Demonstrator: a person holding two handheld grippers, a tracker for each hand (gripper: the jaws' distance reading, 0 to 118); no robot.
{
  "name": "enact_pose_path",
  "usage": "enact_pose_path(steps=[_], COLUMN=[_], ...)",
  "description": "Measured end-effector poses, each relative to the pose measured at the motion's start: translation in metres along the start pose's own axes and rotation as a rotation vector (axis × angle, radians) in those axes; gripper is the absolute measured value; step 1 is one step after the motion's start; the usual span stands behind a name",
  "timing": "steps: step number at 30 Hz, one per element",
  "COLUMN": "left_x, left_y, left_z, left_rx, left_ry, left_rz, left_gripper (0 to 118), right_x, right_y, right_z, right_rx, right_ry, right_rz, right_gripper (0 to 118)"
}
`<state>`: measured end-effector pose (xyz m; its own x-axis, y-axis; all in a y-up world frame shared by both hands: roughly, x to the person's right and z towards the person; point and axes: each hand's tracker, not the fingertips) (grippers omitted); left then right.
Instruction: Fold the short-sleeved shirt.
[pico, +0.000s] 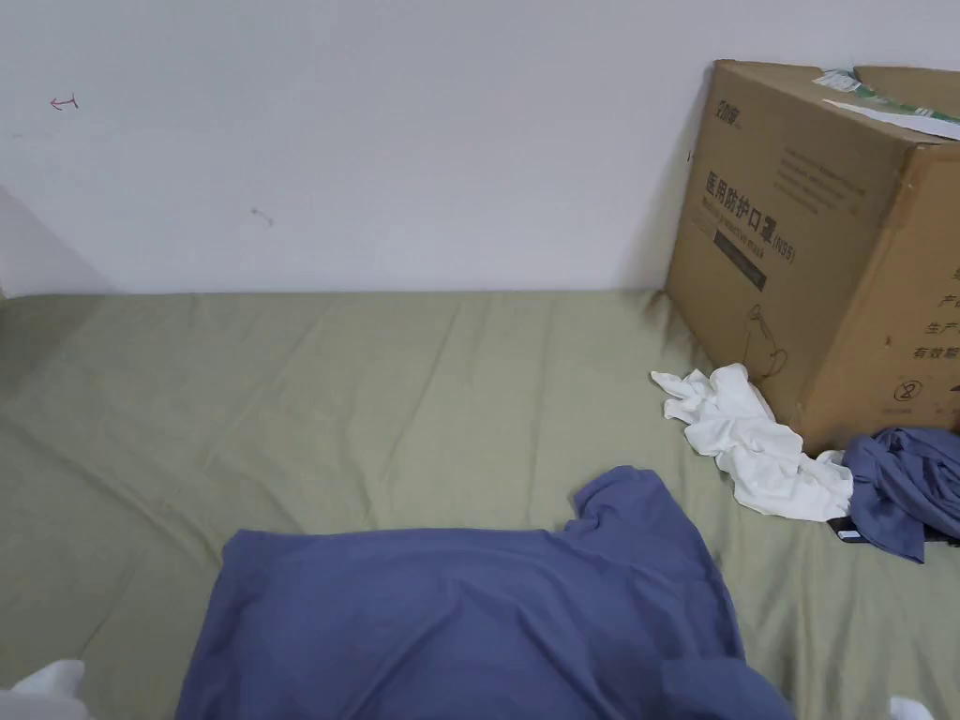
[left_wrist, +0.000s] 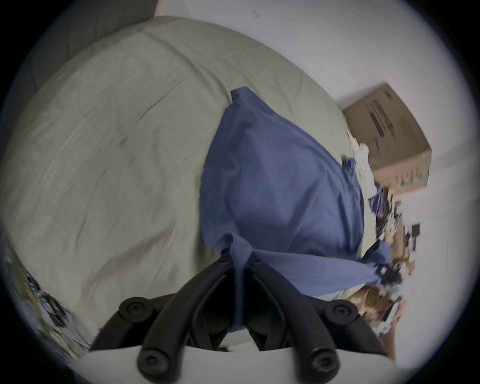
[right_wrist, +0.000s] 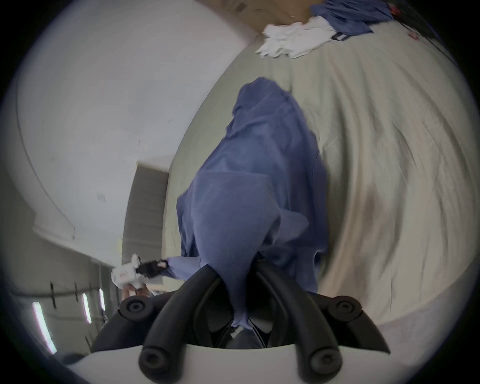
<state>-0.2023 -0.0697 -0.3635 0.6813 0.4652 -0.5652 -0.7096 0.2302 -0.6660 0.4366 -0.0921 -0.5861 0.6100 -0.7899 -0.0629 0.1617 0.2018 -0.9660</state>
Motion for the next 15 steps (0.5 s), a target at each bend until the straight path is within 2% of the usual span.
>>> enact_pose_path(steps=[2,4,7,11,15], left_x=[0.001,0.004,0.015,0.029,0.030], left_y=[0.023,0.038,0.050,0.042,0.024], left_z=[-0.019,-0.038,-0.070,-0.092,-0.100], left_rx=[0.005,0.001,-0.034,-0.005,0.056], left_ry=[-0.061,-0.046,0.106,0.199,0.229], left_rz=[0.095,0.134,0.040,-0.085,-0.141], left_gripper=[9,9,9,9,10], right_x=[0.004,0.007,0.006,0.001,-0.004], right_y=[0.020,0.035,0.044,0.039,0.027], right_z=[-0.016,-0.037,-0.069,-0.090,-0.106], right_rx=[0.022,0.027,-0.038,-0.053,-0.086], right_ry=[-0.013,-0.087,-0.243,-0.333,-0.419], right_rz=[-0.048,-0.034,0.085,0.196,0.367], right_gripper=[9,9,9,9,10])
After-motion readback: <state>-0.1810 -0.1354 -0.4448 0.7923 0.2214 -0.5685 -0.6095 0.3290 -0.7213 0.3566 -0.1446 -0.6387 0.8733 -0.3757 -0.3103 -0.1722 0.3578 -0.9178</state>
